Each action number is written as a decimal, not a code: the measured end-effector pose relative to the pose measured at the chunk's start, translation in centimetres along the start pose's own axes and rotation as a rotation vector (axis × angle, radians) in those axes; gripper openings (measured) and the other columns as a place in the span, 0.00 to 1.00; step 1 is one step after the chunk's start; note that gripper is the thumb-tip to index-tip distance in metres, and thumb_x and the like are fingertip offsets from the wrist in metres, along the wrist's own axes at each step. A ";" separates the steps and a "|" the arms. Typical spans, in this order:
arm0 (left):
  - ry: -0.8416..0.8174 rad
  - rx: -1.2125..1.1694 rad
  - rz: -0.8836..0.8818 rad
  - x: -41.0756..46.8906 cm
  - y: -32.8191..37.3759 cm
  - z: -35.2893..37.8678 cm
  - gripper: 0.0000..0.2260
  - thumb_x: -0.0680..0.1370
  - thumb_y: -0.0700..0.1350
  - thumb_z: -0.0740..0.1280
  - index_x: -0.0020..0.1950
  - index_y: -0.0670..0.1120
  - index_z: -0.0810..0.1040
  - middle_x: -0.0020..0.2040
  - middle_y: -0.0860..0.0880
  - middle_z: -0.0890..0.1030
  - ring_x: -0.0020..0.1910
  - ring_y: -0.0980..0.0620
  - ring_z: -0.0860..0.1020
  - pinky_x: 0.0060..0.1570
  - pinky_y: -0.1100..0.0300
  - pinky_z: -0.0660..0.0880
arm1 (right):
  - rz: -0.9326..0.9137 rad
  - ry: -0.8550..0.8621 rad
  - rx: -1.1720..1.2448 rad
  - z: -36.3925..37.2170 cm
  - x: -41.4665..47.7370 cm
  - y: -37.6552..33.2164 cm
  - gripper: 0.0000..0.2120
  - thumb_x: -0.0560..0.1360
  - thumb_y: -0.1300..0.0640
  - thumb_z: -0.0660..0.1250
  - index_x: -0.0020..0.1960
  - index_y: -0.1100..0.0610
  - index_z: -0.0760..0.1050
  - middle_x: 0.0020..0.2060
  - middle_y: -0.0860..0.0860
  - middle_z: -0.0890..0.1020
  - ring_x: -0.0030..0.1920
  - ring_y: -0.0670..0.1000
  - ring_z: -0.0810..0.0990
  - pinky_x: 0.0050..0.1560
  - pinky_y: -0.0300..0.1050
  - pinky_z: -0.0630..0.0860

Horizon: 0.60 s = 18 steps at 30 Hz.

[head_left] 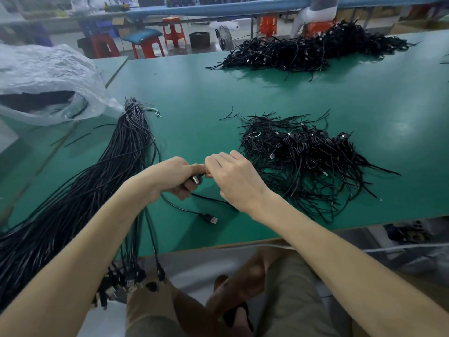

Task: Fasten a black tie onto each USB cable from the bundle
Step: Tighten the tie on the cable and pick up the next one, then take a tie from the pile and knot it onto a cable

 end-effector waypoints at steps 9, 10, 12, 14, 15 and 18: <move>-0.086 -0.073 0.279 -0.3 0.5 1.0 0.24 0.82 0.61 0.61 0.40 0.43 0.81 0.37 0.43 0.82 0.33 0.45 0.79 0.37 0.60 0.79 | 0.062 0.038 0.047 -0.1 -1.4 0.9 0.04 0.78 0.65 0.70 0.47 0.62 0.76 0.40 0.55 0.79 0.41 0.57 0.78 0.44 0.52 0.76; -0.075 -0.082 0.293 -0.3 0.6 1.0 0.24 0.80 0.63 0.61 0.41 0.44 0.82 0.37 0.43 0.83 0.34 0.45 0.80 0.38 0.59 0.80 | 0.086 0.027 0.062 -0.1 -1.5 1.0 0.04 0.81 0.61 0.69 0.49 0.62 0.76 0.43 0.55 0.79 0.44 0.57 0.78 0.47 0.53 0.77; -0.042 -0.057 0.307 0.0 0.9 1.0 0.25 0.80 0.64 0.61 0.42 0.44 0.83 0.36 0.43 0.82 0.34 0.46 0.79 0.35 0.59 0.78 | 0.139 0.007 0.069 -0.4 -1.6 1.3 0.10 0.80 0.57 0.69 0.56 0.64 0.76 0.53 0.57 0.79 0.53 0.58 0.77 0.57 0.53 0.76; -0.018 -0.020 0.336 0.0 1.2 1.3 0.24 0.82 0.62 0.60 0.39 0.47 0.84 0.31 0.48 0.77 0.30 0.49 0.75 0.30 0.63 0.73 | 0.169 -0.032 0.059 -0.7 -1.7 1.6 0.21 0.78 0.54 0.71 0.66 0.63 0.74 0.65 0.58 0.76 0.65 0.60 0.73 0.67 0.54 0.70; -0.009 -0.007 0.346 0.0 1.3 1.6 0.25 0.83 0.61 0.59 0.36 0.48 0.84 0.29 0.52 0.75 0.28 0.51 0.73 0.28 0.65 0.71 | 0.170 -0.073 0.055 -0.8 -1.7 1.7 0.24 0.78 0.52 0.70 0.70 0.62 0.72 0.69 0.56 0.74 0.70 0.59 0.70 0.71 0.53 0.66; 0.019 -0.015 0.341 0.0 1.2 1.9 0.27 0.84 0.61 0.57 0.35 0.49 0.84 0.27 0.54 0.73 0.27 0.54 0.72 0.26 0.68 0.69 | 0.173 -0.223 0.047 -0.7 -1.7 2.3 0.23 0.82 0.46 0.63 0.73 0.56 0.70 0.68 0.50 0.76 0.73 0.52 0.68 0.75 0.53 0.55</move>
Point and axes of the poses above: each hand's wrist, its own x-axis towards the middle knuckle, its own z-axis out of the palm, y = z × x, the point moved 6 cm from there along x, towards the middle knuckle
